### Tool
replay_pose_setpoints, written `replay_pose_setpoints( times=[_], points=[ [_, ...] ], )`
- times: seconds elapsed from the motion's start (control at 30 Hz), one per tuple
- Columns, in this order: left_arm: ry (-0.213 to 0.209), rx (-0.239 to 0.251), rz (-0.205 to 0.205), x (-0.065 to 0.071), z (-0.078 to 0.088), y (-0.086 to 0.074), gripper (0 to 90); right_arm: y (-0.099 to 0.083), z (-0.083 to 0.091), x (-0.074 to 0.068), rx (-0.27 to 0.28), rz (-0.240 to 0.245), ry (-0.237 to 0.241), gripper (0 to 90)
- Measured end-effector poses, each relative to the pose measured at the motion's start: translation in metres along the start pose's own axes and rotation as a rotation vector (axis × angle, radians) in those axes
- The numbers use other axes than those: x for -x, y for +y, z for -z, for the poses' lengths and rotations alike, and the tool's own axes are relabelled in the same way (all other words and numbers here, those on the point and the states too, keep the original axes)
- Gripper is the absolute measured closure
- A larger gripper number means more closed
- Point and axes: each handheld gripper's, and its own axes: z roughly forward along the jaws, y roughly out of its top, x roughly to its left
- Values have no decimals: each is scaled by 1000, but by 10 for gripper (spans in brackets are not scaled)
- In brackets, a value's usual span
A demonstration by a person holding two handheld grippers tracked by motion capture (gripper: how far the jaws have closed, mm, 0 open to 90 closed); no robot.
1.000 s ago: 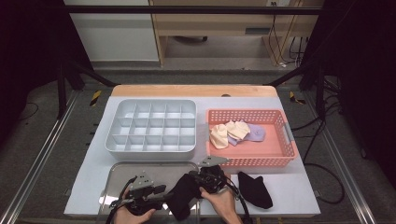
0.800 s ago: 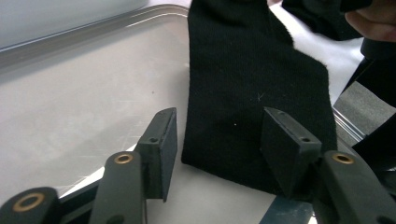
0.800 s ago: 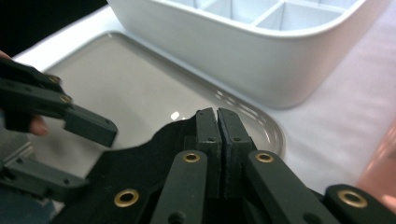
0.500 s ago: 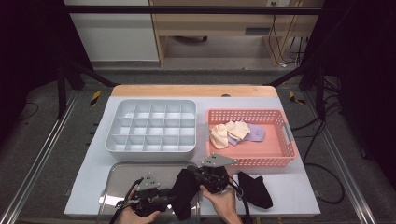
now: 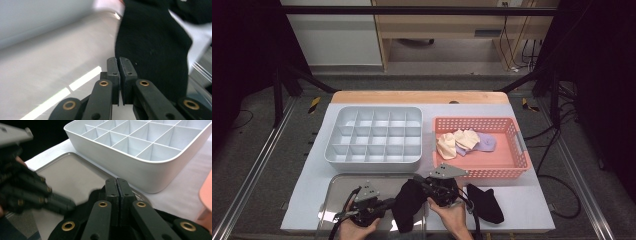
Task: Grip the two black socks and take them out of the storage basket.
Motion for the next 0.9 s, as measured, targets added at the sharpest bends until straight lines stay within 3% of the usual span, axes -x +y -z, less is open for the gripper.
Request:
replay_pose_setpoints(
  times=[0.17,0.27,0.37,0.63,0.9],
  points=[
    [156,104,-88,-1,15,17,873,3,3,3,35,5,2,889],
    [199,136,-117,-1,19,18,873,5,4,3,47,15,8,887],
    [193,136,-116,0,19,16,874,4,4,0,41,33,13,886],
    [84,103,-97,9,19,-1,874,-13,8,-1,-37,32,30,886],
    [34,73,-142,19,14,-9,873,-35,15,1,-125,-1,44,884]
  ],
)
